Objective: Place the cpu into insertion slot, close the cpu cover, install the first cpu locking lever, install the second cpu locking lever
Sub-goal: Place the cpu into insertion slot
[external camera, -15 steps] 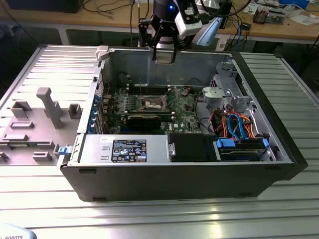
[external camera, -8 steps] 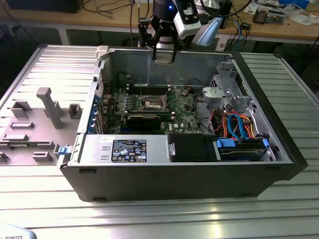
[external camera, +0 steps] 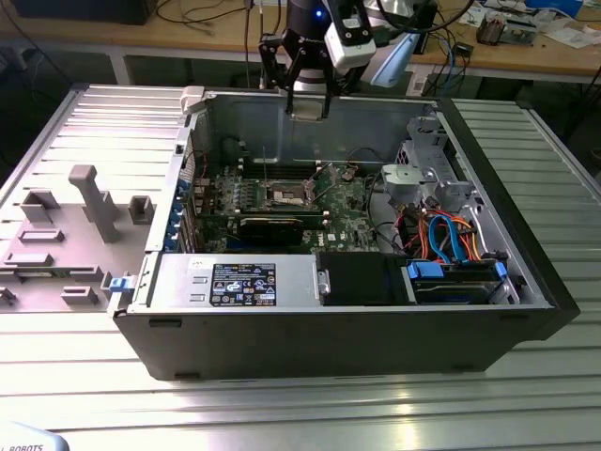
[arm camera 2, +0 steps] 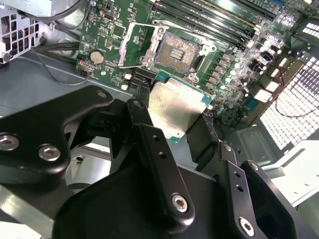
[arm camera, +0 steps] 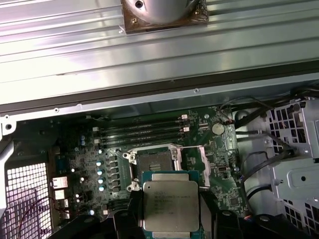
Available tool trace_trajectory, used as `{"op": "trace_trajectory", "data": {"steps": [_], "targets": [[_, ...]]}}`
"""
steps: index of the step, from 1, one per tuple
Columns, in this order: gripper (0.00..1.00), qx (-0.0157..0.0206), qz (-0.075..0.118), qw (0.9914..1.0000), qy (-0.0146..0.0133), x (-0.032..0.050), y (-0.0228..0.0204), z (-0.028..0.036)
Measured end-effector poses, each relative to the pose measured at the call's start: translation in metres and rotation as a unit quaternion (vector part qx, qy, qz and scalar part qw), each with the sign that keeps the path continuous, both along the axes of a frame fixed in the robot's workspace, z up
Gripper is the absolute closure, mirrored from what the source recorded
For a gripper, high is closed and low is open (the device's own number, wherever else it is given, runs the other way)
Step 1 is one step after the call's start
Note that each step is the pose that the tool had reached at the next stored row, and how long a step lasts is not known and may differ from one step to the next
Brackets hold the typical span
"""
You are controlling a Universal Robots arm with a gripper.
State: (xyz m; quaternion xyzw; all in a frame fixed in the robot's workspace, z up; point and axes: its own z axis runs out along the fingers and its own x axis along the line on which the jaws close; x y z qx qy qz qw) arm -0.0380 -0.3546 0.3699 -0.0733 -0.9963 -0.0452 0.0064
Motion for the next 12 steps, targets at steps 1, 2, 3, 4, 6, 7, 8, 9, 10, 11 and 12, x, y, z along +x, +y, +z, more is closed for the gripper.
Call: {"op": "trace_trajectory", "data": {"steps": [1, 2, 3, 4, 6, 7, 8, 9, 10, 11, 12], "targets": [[0.46, 0.0000, -0.001, 1.00000, 0.0000, -0.0003, 0.0000, -0.0001], [0.46, 0.0001, -0.004, 0.99999, 0.0000, -0.0009, 0.0000, -0.0003], [0.46, 0.0000, -0.006, 0.99998, 0.0000, -0.0011, 0.0000, -0.0003], [0.46, 0.0000, -0.008, 0.99997, 0.0000, -0.0012, 0.0000, -0.0004], [0.46, 0.0000, -0.011, 0.99994, 0.0000, -0.0015, 0.0000, -0.0005], [0.46, 0.0001, -0.012, 0.99992, 0.0000, -0.0015, 0.0000, -0.0006], [0.46, 0.0000, -0.013, 0.99992, 0.0000, -0.0016, 0.0000, -0.0006], [0.46, 0.0000, -0.013, 0.99992, 0.0000, -0.0016, 0.0000, -0.0006], [0.46, 0.0001, -0.013, 0.99992, 0.0000, -0.0016, 0.0000, -0.0006], [0.46, 0.0001, -0.013, 0.99992, 0.0000, -0.0016, 0.0000, -0.0006], [0.46, 0.0001, -0.013, 0.99992, 0.0000, -0.0016, 0.0000, -0.0006]]}}
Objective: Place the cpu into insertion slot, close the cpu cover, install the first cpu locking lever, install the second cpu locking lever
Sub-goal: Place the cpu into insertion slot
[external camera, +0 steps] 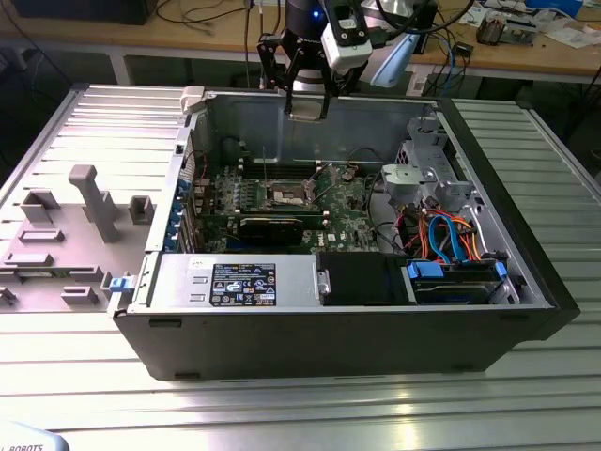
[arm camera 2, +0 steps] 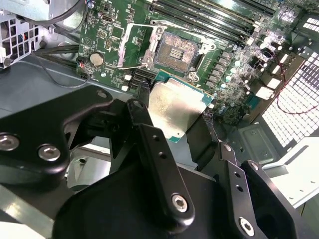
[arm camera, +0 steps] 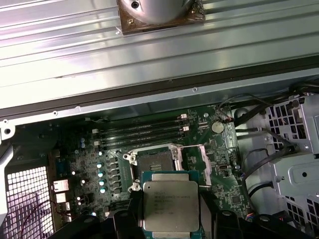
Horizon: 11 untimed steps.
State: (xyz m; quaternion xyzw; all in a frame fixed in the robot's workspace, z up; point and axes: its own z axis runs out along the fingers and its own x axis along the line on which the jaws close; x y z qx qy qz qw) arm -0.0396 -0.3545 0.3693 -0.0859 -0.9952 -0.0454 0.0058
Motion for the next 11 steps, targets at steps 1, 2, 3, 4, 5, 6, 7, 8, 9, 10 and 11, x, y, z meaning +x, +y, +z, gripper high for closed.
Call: {"op": "trace_trajectory", "data": {"steps": [1, 2, 3, 4, 5, 6, 7, 8, 9, 10, 11], "targets": [[0.46, 0.0000, 0.000, 1.00000, 0.0000, 0.0000, 0.0000, 0.0000], [0.46, 0.0000, 0.000, 1.00000, 0.0000, 0.0000, 0.0000, 0.0000], [0.46, 0.0000, -0.001, 1.00000, 0.0000, 0.0000, 0.0000, 0.0000], [0.46, 0.0000, -0.001, 1.00000, 0.0000, 0.0000, 0.0000, 0.0000], [0.46, 0.0000, -0.002, 1.00000, 0.0000, 0.0000, 0.0000, 0.0000], [0.46, -0.0001, -0.003, 0.99999, 0.0000, 0.0000, 0.0000, 0.0000], [0.46, -0.0001, -0.005, 0.99999, 0.0000, -0.0001, 0.0000, 0.0000], [0.46, 0.0000, -0.008, 0.99997, 0.0000, -0.0002, 0.0000, 0.0000], [0.46, 0.0000, -0.014, 0.99990, 0.0000, -0.0003, 0.0000, -0.0001], [0.46, 0.0000, -0.021, 0.99979, 0.0000, -0.0003, 0.0000, -0.0001], [0.46, 0.0000, -0.026, 0.99967, 0.0000, -0.0004, 0.0000, -0.0002]]}}
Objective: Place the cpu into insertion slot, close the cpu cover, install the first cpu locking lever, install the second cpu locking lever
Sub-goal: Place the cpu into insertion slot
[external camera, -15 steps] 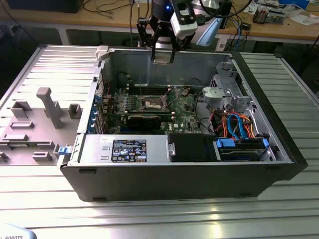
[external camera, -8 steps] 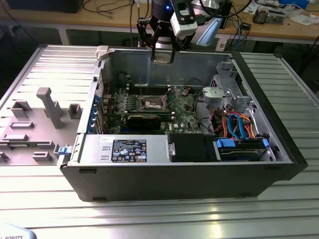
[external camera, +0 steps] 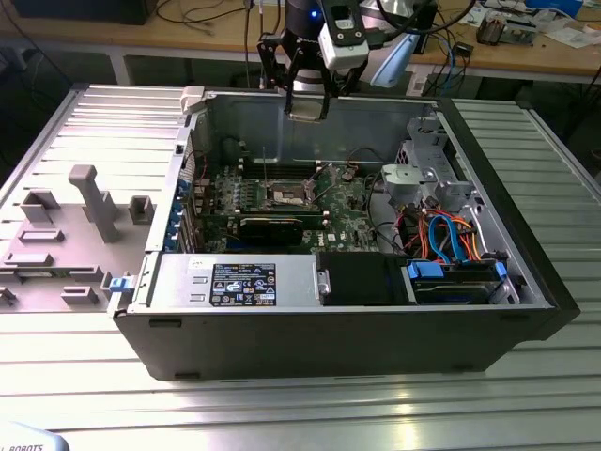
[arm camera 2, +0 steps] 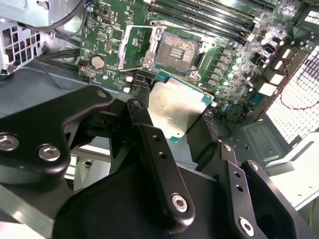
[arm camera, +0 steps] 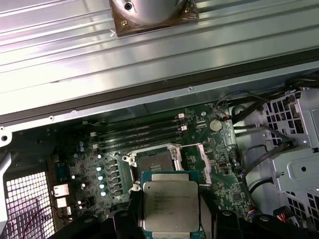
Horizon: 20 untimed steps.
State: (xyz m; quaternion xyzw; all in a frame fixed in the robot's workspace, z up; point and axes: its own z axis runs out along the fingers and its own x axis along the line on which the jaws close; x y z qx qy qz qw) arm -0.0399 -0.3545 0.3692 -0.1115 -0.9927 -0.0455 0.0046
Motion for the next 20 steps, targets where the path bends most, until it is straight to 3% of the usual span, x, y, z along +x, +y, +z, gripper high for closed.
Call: {"op": "trace_trajectory", "data": {"steps": [4, 20], "targets": [[0.46, 0.0000, -0.015, 0.99989, 0.0000, -0.0003, 0.0000, -0.0001], [0.46, 0.0000, -0.019, 0.99982, 0.0000, -0.0005, 0.0000, -0.0001]]}}
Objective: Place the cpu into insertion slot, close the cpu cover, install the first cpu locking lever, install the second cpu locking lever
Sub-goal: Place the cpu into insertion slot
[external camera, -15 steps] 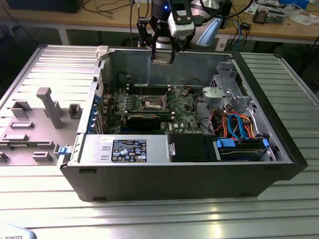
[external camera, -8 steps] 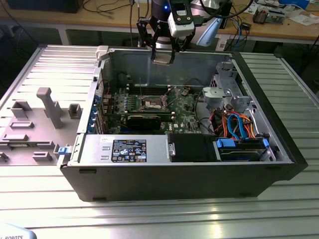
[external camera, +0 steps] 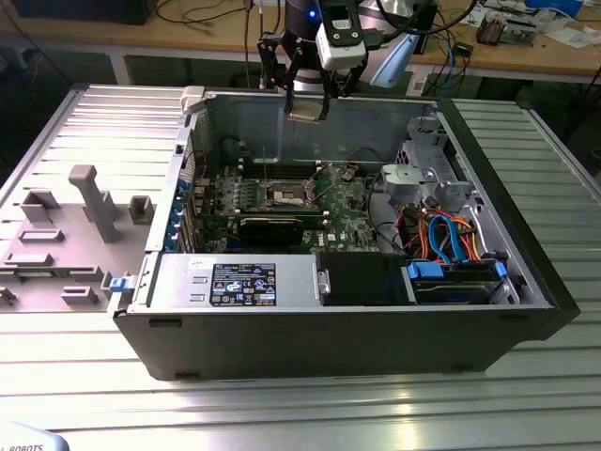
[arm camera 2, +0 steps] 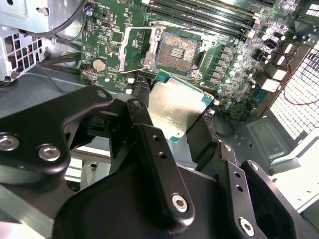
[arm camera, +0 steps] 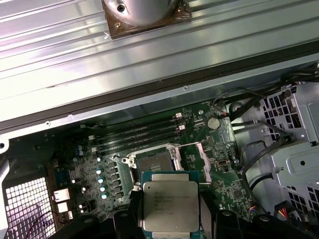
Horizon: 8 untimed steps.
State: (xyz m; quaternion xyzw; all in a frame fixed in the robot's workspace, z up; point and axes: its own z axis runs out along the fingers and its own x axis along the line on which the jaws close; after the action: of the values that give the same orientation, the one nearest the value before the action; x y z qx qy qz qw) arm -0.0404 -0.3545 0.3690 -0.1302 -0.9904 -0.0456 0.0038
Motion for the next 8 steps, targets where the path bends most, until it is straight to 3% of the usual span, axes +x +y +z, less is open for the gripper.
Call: {"op": "trace_trajectory", "data": {"steps": [8], "targets": [[0.46, 0.0000, -0.016, 0.99987, 0.0000, -0.0004, 0.0000, 0.0000]]}}
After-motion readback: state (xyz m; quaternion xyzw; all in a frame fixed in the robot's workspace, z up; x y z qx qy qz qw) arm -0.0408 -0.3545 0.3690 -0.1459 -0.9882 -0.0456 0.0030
